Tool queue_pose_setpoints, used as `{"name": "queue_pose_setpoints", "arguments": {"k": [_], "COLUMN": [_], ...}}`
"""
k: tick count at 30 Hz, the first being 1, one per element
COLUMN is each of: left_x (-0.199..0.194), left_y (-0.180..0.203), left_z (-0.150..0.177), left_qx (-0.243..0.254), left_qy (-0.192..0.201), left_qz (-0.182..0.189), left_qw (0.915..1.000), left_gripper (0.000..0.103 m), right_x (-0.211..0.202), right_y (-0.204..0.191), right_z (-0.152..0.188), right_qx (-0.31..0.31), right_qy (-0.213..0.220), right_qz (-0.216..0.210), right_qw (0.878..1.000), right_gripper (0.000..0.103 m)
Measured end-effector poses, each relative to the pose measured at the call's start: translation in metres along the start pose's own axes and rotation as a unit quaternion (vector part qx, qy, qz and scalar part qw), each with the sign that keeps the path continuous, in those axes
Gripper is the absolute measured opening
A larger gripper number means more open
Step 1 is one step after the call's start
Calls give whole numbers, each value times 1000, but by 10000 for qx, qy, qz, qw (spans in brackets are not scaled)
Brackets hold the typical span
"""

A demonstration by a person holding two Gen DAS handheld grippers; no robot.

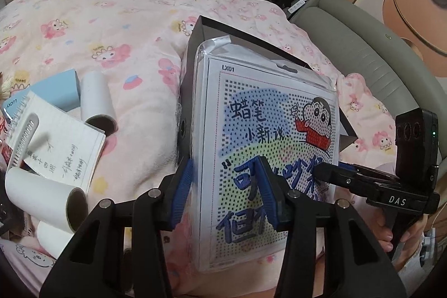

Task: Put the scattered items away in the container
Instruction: 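Lift the drawing kit and carry it toward the open black box, then lower the drawing kit upright into the box beside the black box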

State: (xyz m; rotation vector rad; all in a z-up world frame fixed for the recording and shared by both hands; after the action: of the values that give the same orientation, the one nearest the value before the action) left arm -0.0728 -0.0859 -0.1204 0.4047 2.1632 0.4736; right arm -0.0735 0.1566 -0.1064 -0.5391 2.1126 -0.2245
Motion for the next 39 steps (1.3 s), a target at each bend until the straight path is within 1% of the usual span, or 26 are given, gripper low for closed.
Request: {"name": "queue_pose_setpoints", "arguments": {"k": [4, 9, 12, 14, 18, 21, 24, 26, 29, 31, 33, 34, 37, 39], "left_x": [0, -9, -23, -33, -40, -37, -30, -22, -7, 7, 24, 36, 64, 76], "left_y": [3, 4, 17, 28, 43, 46, 47, 49, 51, 50, 48, 47, 50, 51], "left_z": [2, 1, -9, -24, -65, -93, -109, -116, -125, -133, -136, -137, -130, -125], "left_qx": [45, 46, 175, 256, 379, 285, 209, 222, 171, 27, -174, -279, -333, -353], "left_qy": [-7, 53, 193, 384, 537, 618, 651, 583, 449, 287, 33, -136, -516, -640], "left_qz": [-67, -83, -202, -260, -241, -185, -187, -261, -287, -199, -138, -141, -311, -421], "left_qw": [10000, 9999, 9995, 9986, 9975, 9975, 9975, 9977, 9984, 9994, 9997, 9994, 9976, 9964], "left_gripper": [48, 49, 48, 48, 48, 48, 48, 48, 46, 46, 46, 46, 47, 47], "right_x": [3, -6, -17, -25, -41, -47, -46, -40, -30, -24, -16, -12, 0, 12], "right_y": [5, -6, -12, -12, -11, -7, 5, 16, 30, 40, 53, 59, 80, 95], "right_z": [0, -4, -11, -23, -63, -97, -115, -124, -139, -150, -159, -160, -154, -148], "right_qx": [197, -64, -177, -103, -219, -343, -253, -84, 60, 135, 218, 288, 542, 830], "right_qy": [-102, 9, 83, 164, 388, 612, 748, 677, 534, 435, 332, 298, 194, 19], "right_qz": [-80, 23, 66, -3, -65, -109, -275, -374, -396, -382, -349, -340, -354, -340], "right_qw": [9997, 10000, 9998, 9998, 9990, 9975, 9965, 9970, 9978, 9982, 9986, 9986, 9977, 9960], "right_gripper": [42, 42, 42, 42, 42, 42, 42, 42, 42, 42, 42, 42, 42, 42]}}
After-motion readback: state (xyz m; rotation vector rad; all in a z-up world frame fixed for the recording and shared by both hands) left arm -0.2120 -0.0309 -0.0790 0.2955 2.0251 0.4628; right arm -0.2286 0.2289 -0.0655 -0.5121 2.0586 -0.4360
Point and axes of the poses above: each gripper's, at about its wrist camera, not at the fingertips, and x roughly the way its jaws point, y to its right, z to its underside, the point moved 1 cm from there along x, roughly the way its jaws point, and after that the axes turned 4 degrees about -x, right-handed, at the moved point
